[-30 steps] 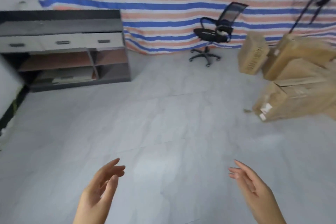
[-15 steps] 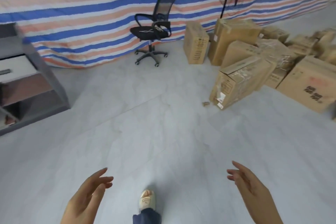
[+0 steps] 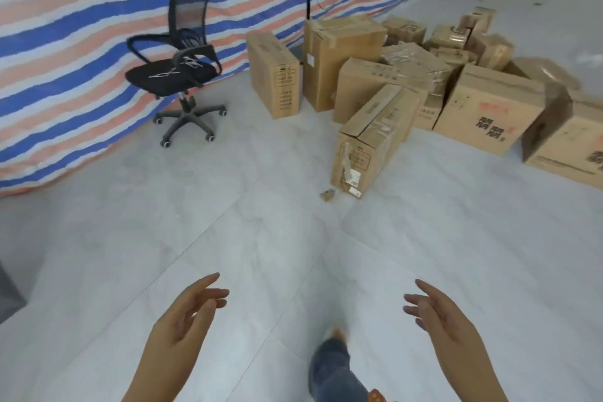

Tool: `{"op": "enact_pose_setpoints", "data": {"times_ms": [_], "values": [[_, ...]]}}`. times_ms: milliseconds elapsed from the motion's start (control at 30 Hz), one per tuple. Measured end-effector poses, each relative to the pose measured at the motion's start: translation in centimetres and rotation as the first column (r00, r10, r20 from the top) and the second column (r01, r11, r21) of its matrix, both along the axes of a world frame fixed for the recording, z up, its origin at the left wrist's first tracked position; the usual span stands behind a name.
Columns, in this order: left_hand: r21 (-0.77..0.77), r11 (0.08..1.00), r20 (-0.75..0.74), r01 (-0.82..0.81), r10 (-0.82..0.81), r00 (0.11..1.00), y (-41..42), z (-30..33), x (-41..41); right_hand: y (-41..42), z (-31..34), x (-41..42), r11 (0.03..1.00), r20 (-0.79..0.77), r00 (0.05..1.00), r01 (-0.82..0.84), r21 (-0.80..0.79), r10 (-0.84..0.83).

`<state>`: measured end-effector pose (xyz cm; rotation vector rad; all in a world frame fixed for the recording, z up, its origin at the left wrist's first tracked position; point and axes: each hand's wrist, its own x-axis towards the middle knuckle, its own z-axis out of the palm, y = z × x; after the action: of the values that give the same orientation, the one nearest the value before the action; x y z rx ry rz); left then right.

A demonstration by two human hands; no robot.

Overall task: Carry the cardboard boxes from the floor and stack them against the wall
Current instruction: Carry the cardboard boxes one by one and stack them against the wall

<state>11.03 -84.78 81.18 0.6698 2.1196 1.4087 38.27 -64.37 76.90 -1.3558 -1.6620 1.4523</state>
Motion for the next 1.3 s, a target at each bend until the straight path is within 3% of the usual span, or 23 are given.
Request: {"op": "enact_pose_setpoints", "data": {"times_ms": [233,433,733,933,1167,1300], "values": [[0.013,0.999,0.027,-0.047,0.047,0.999,13.0,-2.0,-5.5,12.3,-1.3,-4.7,0.983,-0.093,0.987,0.115,-0.140,-0.129],[0.077,0.994,0.087,-0.077,0.071,0.994,26.5,-1.5,-8.7,25.8,0.6,-9.0,0.995,-0.083,0.994,0.060,-0.074,-0.067],[-0.034,0.996,0.153,0.085,-0.079,0.985,41.4,-3.0,-14.9,36.5,-1.1,-14.0,0.993,0.077,0.994,0.083,-0.087,-0.077],[-0.073,0.965,0.179,0.251,-0.235,0.955,53.6,-5.3,-22.6,43.3,-3.1,-19.2,0.962,0.161,0.959,0.252,-0.106,-0.234],[-0.165,0.843,0.204,0.511,-0.478,0.854,70.6,-6.1,-32.1,54.3,-4.2,-26.2,0.876,0.104,0.906,0.424,-0.230,-0.411],[-0.272,0.760,0.245,0.590,-0.538,0.806,79.6,-10.4,-34.7,61.1,-8.1,-29.1,0.827,0.130,0.890,0.455,-0.330,-0.437]]}}
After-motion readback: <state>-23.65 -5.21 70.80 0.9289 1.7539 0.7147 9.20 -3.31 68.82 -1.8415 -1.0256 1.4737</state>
